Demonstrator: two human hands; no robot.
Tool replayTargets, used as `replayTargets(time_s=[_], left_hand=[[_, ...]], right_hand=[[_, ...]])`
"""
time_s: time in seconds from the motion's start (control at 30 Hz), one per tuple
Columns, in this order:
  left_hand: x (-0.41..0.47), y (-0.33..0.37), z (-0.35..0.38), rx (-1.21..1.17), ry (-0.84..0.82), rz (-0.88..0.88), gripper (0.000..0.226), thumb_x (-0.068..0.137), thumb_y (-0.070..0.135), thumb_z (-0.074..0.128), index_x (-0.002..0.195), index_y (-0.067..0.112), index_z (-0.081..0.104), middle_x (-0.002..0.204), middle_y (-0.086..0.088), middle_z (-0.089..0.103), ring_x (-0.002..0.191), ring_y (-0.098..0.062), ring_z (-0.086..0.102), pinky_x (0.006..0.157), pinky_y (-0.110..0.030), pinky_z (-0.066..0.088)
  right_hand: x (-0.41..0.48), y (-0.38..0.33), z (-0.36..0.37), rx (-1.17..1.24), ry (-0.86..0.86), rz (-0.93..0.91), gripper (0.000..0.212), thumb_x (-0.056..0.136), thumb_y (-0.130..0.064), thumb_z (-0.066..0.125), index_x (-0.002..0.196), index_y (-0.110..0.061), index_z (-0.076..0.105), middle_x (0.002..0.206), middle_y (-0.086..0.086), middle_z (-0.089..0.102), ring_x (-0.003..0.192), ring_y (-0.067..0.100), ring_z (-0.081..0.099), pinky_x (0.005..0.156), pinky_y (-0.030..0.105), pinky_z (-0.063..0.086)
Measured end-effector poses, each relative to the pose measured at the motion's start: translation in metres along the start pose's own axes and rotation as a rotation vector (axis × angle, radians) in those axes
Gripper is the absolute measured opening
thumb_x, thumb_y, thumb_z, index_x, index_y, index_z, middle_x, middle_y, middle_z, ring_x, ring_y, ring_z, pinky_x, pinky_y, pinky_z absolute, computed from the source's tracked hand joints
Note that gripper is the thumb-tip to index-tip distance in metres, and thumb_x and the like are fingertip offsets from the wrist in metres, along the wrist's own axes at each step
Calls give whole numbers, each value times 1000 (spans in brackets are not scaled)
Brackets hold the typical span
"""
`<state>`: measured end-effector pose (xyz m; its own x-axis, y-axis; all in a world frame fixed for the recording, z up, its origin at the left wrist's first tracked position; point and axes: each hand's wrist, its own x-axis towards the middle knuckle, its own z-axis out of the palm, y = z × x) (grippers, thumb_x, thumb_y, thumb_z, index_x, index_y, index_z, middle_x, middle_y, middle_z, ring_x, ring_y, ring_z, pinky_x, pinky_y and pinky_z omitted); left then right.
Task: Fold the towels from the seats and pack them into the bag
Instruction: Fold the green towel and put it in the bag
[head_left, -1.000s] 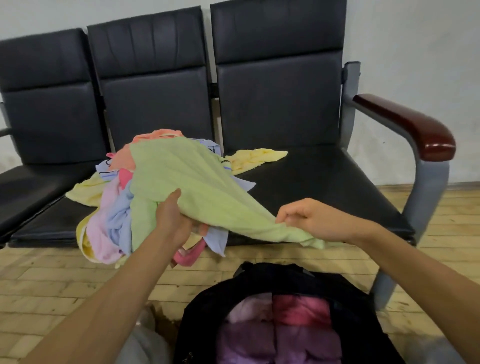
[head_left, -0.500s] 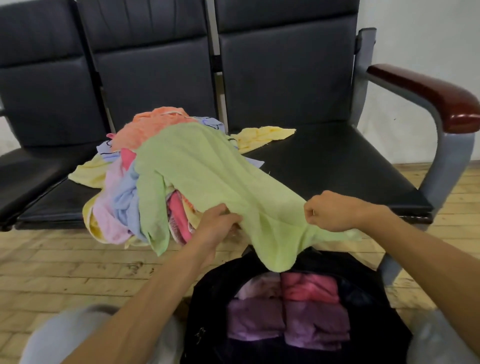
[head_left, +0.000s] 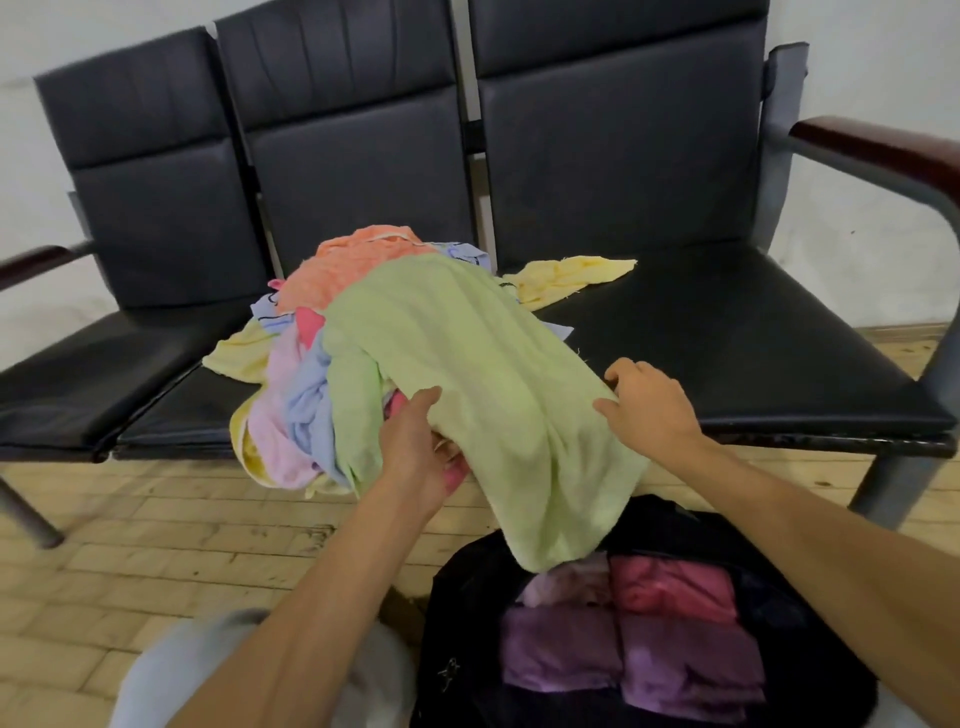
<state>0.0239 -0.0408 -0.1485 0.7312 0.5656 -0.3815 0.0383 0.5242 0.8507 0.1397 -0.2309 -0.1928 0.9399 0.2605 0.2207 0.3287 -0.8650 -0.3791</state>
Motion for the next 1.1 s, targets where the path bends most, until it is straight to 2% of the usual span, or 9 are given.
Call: replayTargets(time_s=[0.1, 0.2, 0.4, 0.5, 0.6, 0.67, 0.73, 0.87, 1.1], left_hand=[[-5, 0, 1, 51, -49, 45, 21, 93, 19, 60, 113, 11, 59, 84, -6, 61, 45, -14, 56, 40, -18, 43], [-6, 0, 0, 129, -87, 162, 8, 97, 13, 52, 101, 15, 59, 80, -3, 60, 39, -9, 56, 37, -18, 37], [-4, -13, -10, 378, -96, 376, 17, 100, 11, 47, 93, 12, 62, 81, 8, 63, 61, 2, 59, 52, -19, 43], [-9, -17, -18, 423, -136, 311, 26, 96, 6, 50, 91, 23, 69, 83, 15, 69, 72, -3, 62, 67, -25, 45], [-10, -12, -22, 364, -152, 194, 17, 89, 6, 51, 95, 12, 66, 81, -2, 66, 70, -21, 57, 62, -33, 40], [-9, -9, -25, 323, -152, 128, 21, 89, 16, 53, 106, 8, 63, 86, -8, 62, 65, -21, 53, 57, -33, 35], [-9, -8, -28, 312, -157, 94, 23, 92, 23, 56, 109, 10, 64, 92, -7, 67, 68, -23, 57, 57, -35, 41], [-4, -9, -35, 282, -157, 112, 21, 95, 15, 58, 115, 13, 65, 106, -3, 73, 98, -25, 68, 83, -39, 54], [3, -5, -41, 329, -101, 140, 22, 96, 10, 52, 113, 13, 65, 107, -3, 70, 98, -24, 65, 76, -35, 52]], right_hand=[[-1, -6, -6, -56, -51, 5, 18, 93, -21, 54, 107, -13, 60, 105, 5, 64, 96, 26, 59, 81, 36, 43], [-4, -5, -19, 15, -124, 58, 14, 86, -19, 55, 95, -12, 63, 93, 6, 66, 87, 27, 61, 74, 35, 47], [-9, -2, -44, 747, -143, 247, 14, 91, -17, 50, 87, -10, 61, 90, 3, 59, 86, 22, 54, 72, 34, 41], [-15, 0, -53, 981, -180, 391, 11, 83, -12, 52, 73, -8, 57, 78, 7, 50, 80, 26, 47, 73, 41, 41], [-23, 3, -60, 1045, -265, 420, 26, 81, -7, 58, 99, 11, 62, 91, 12, 58, 87, 28, 53, 82, 41, 47], [-30, 5, -61, 1134, -314, 464, 26, 84, -9, 64, 106, 6, 68, 97, 11, 67, 92, 26, 63, 86, 39, 49], [-35, 4, -58, 1227, -378, 513, 23, 88, -17, 69, 105, -2, 72, 102, 11, 74, 95, 27, 70, 85, 38, 55], [-38, 1, -49, 1194, -463, 551, 24, 87, -26, 72, 101, -6, 74, 94, 9, 76, 84, 23, 73, 71, 33, 56], [-29, -7, -49, 1181, -377, 442, 19, 92, -6, 56, 103, -5, 71, 101, 11, 72, 94, 24, 66, 88, 39, 53]])
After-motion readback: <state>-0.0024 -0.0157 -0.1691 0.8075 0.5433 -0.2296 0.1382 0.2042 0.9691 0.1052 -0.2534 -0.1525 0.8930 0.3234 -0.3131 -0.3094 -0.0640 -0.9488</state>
